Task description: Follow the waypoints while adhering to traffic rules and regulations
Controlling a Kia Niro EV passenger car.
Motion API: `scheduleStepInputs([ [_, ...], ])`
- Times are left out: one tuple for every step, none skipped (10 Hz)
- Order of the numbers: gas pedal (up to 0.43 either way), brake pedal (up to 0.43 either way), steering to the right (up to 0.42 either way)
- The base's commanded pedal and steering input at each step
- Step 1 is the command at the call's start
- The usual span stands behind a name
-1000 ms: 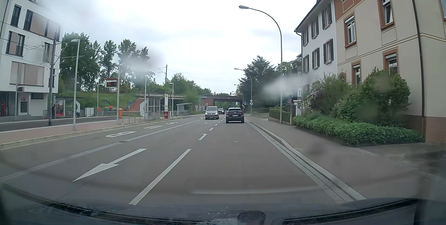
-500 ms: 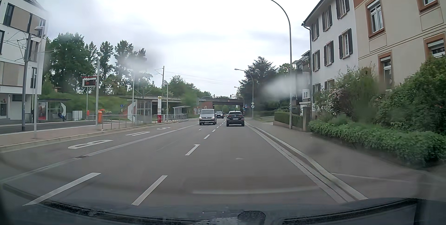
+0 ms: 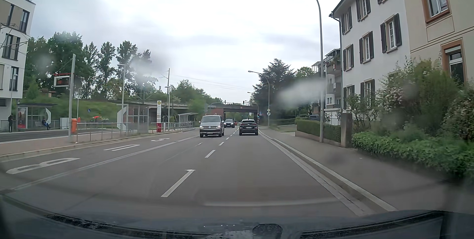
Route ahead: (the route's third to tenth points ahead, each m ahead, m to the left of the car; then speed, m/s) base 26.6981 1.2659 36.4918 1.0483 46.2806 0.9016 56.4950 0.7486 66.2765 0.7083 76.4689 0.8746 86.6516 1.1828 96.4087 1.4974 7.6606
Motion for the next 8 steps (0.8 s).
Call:
scheduleStepInputs([
  [0.047,0.000,0.006],
  [0.059,0.000,0.005],
  [0.059,0.000,0.004],
  [0.059,0.000,0.004],
  [0.059,0.000,0.004],
  [0.059,0.000,0.004],
  [0.059,0.000,0.004],
  [0.059,0.000,0.004],
])
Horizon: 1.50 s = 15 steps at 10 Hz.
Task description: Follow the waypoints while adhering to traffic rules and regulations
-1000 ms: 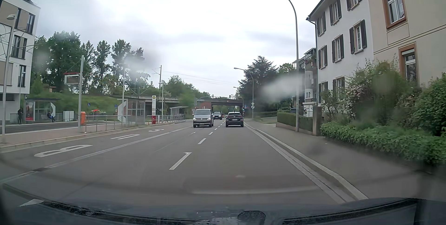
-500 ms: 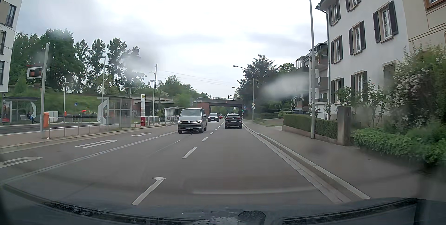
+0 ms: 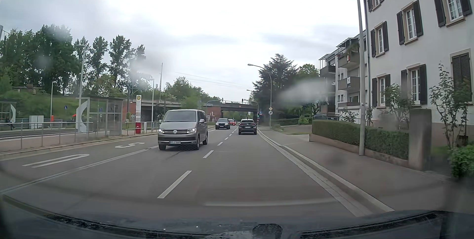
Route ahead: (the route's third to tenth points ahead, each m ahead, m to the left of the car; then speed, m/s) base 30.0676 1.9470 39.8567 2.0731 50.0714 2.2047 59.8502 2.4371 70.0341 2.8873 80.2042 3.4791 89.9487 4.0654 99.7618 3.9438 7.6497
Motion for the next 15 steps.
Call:
scheduleStepInputs([
  [0.059,0.000,0.004],
  [0.059,0.000,0.004],
  [0.059,0.000,0.004],
  [0.059,0.000,0.004],
  [0.059,0.000,0.004],
  [0.059,0.000,0.004],
  [0.059,0.000,0.004],
  [0.059,0.000,0.004],
  [0.059,0.000,0.004],
  [0.059,0.000,0.004],
  [0.059,0.000,0.003],
  [0.059,0.000,0.003],
  [0.059,0.000,0.003],
  [0.059,0.000,0.003],
  [0.059,0.000,0.003],
])
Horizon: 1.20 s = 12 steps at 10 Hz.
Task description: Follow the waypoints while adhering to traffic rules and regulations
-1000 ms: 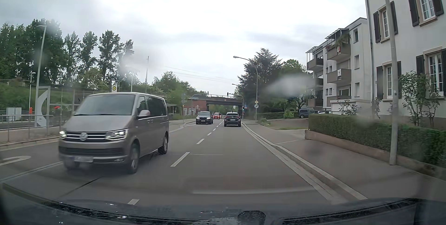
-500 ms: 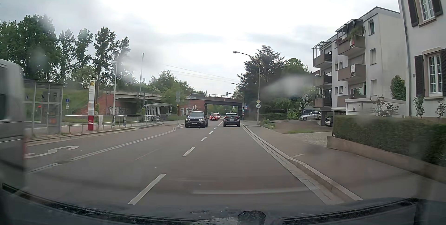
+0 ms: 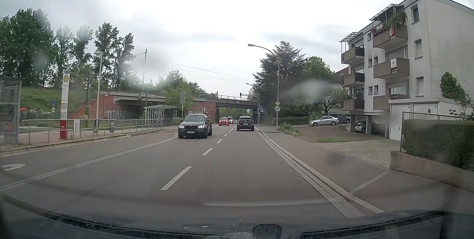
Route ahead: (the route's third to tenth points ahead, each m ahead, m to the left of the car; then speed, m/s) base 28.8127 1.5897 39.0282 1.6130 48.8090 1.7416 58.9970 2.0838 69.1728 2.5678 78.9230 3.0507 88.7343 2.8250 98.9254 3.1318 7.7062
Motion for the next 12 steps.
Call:
scheduleStepInputs([
  [0.059,0.000,0.003],
  [0.059,0.000,0.003],
  [0.047,0.000,0.001],
  [0.047,0.000,0.001],
  [0.047,0.000,0.002],
  [0.047,0.000,0.001],
  [0.047,0.000,0.000],
  [0.047,0.000,0.000],
  [0.047,0.000,0.000],
  [0.047,0.000,0.000],
  [0.047,0.000,0.000],
  [0.047,0.000,0.000],
])
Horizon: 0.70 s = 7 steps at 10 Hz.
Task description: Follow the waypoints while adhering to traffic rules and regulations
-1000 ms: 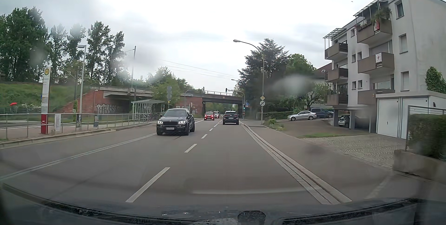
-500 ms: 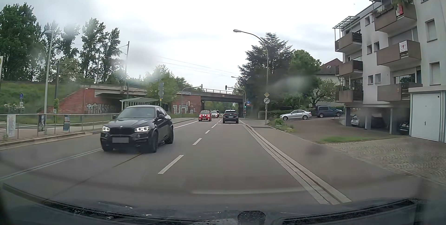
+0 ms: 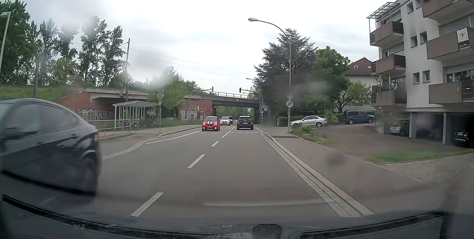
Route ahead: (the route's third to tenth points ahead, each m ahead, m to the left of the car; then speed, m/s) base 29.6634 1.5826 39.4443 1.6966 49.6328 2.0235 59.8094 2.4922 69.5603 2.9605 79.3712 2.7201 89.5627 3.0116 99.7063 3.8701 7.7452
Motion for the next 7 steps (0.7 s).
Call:
scheduleStepInputs([
  [0.059,0.000,0.000],
  [0.059,0.000,0.000],
  [0.059,0.000,0.000],
  [0.059,0.000,0.000],
  [0.059,0.000,0.000],
  [0.059,0.000,0.000],
  [0.059,0.000,0.000],
])
